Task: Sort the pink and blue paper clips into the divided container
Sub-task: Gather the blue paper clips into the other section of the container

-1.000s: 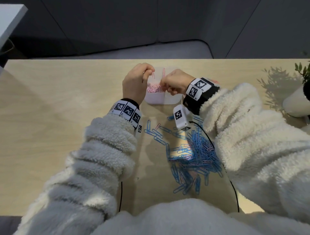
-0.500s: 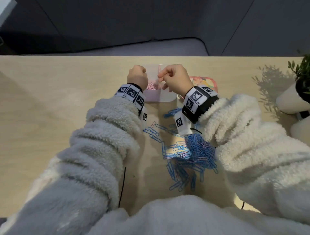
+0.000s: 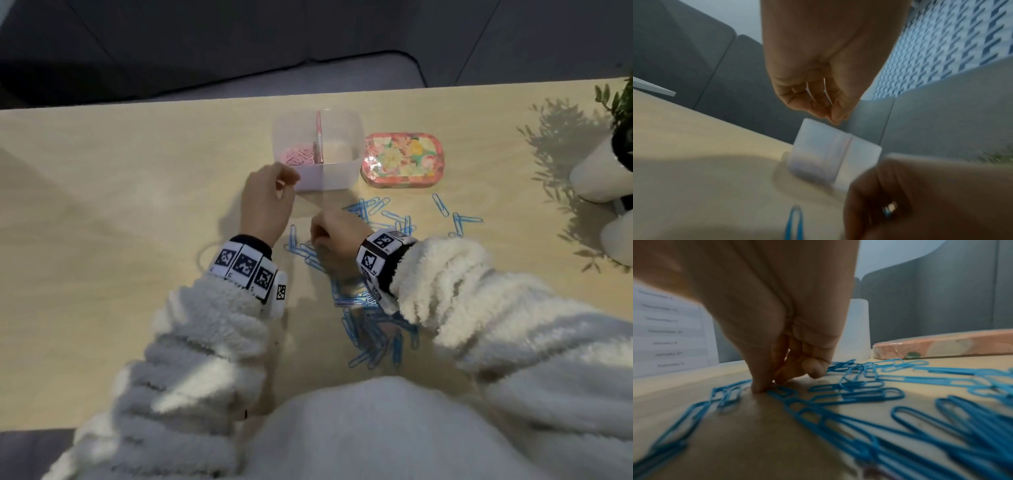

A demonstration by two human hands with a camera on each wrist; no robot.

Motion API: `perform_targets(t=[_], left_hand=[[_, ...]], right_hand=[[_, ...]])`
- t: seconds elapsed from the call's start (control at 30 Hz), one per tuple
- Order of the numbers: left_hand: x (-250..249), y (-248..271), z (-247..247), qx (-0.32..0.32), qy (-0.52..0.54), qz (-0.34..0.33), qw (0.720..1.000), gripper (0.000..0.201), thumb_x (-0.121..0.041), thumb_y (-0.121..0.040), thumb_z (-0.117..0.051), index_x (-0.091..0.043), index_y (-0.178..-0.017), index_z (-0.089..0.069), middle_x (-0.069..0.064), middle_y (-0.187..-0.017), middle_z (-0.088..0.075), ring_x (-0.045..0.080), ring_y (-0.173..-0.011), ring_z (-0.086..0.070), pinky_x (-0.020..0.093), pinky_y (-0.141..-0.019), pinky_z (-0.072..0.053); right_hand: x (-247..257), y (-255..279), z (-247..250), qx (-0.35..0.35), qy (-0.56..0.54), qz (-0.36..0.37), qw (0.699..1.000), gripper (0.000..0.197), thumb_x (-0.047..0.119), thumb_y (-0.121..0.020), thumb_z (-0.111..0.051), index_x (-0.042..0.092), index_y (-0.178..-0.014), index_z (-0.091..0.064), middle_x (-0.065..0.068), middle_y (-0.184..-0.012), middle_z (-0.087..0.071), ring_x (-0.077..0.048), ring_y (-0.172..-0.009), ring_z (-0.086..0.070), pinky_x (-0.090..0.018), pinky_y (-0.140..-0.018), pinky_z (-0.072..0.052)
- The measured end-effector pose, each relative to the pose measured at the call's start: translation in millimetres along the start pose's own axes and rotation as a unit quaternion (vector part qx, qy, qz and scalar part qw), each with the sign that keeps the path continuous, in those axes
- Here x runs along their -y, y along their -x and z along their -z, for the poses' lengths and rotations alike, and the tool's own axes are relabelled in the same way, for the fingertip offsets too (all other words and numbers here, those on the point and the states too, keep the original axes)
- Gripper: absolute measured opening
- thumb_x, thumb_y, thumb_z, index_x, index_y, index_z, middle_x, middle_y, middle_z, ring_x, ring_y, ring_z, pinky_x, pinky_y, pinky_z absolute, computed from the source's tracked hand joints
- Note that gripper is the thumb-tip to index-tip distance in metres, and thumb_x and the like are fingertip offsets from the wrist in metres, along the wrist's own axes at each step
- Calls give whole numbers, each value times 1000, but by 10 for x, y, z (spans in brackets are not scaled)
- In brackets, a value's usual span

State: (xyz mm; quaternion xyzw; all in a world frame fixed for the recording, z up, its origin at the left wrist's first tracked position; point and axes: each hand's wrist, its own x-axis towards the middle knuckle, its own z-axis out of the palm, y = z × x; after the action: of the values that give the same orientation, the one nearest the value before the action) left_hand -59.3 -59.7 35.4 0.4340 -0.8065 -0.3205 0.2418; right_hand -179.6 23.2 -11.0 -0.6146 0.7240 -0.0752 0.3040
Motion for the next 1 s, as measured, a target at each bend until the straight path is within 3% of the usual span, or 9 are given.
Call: perform_targets(t=[0.13, 0.2, 0.3, 0.37, 0.43, 0.5, 0.63, 0.8, 1.0], left_hand=[[181, 462, -200, 200, -53, -8, 978, 15, -11, -82, -61, -13, -96, -67, 4, -94, -62, 19, -87, -55, 33, -83, -45], [247, 596, -276, 260, -92, -20, 961, 17, -16, -79, -66, -12, -95, -68, 9, -96, -61, 24, -90, -57, 35, -84, -45], [329, 652, -304, 234, -141, -16, 962, 12, -16, -81, -64, -11, -90, -69, 14, -97, -61, 32, -94, -54, 41, -84, -44], [364, 648, -288, 195, -183, -24, 963, 13, -17, -83, -62, -12, -92, -68, 14, -99, -61, 34, -94, -52, 40, -82, -41], [318, 682, -268, 177, -186, -58, 965, 14, -19, -83, -62, -12, -94, -68, 13, -100, -60, 33, -94, -51, 39, -81, -39], [228, 773, -294, 214, -154, -102, 959, 12, -18, -83, -62, -14, -93, -68, 12, -97, -61, 30, -93, -52, 38, -83, -39], [77, 1064, -453, 345, -142, -134, 918, 19, -34, -76, -70, -18, -87, -67, 6, -89, -62, 28, -86, -55, 41, -80, -45], [33, 1168, -532, 322, -153, -120, 927, 14, -27, -75, -70, -16, -84, -67, 8, -87, -63, 30, -85, -56, 42, -76, -46], [89, 1134, -369, 268, -85, -55, 958, 2, -15, -83, -62, -14, -84, -63, 1, -81, -65, 18, -77, -56, 31, -73, -45]], right_hand=[[-149, 48, 83, 4, 3, -30, 1000, 14, 8, -83, -57, 4, -95, -63, -17, -107, -64, -32, -102, -59, -34, -82, -43], [-303, 144, 139, -39, -16, -51, 998, 16, 4, -82, -54, 3, -96, -62, -20, -105, -64, -35, -100, -59, -37, -81, -44], [-554, 427, 212, -132, -60, -50, 988, 24, 4, -84, -47, 1, -104, -61, -21, -103, -62, -32, -96, -56, -35, -82, -41], [-674, 646, 210, -158, -123, -54, 978, 20, 3, -85, -47, 1, -95, -64, -16, -93, -62, -22, -85, -54, -26, -74, -36], [-737, 859, 153, -130, -213, -90, 964, 17, 10, -88, -47, 6, -80, -62, -10, -76, -61, -9, -66, -54, -23, -62, -36], [-763, 1040, 53, -83, -285, -113, 948, 17, 14, -89, -49, 12, -73, -54, -5, -60, -54, -3, -46, -46, -21, -49, -36], [-632, 1260, -155, -15, -169, -30, 985, 3, 14, -80, -65, 15, -78, -64, 6, -56, -49, -5, -50, -42, -20, -53, -33], [-511, 1257, -301, -9, -4, 1, 1000, 13, 27, -82, -63, 21, -93, -64, 4, -87, -65, -15, -82, -56, -29, -69, -40], [-601, 1263, -156, -51, -141, -37, 988, 4, 16, -82, -66, 12, -80, -66, 10, -56, -46, -7, -55, -43, -26, -59, -33]])
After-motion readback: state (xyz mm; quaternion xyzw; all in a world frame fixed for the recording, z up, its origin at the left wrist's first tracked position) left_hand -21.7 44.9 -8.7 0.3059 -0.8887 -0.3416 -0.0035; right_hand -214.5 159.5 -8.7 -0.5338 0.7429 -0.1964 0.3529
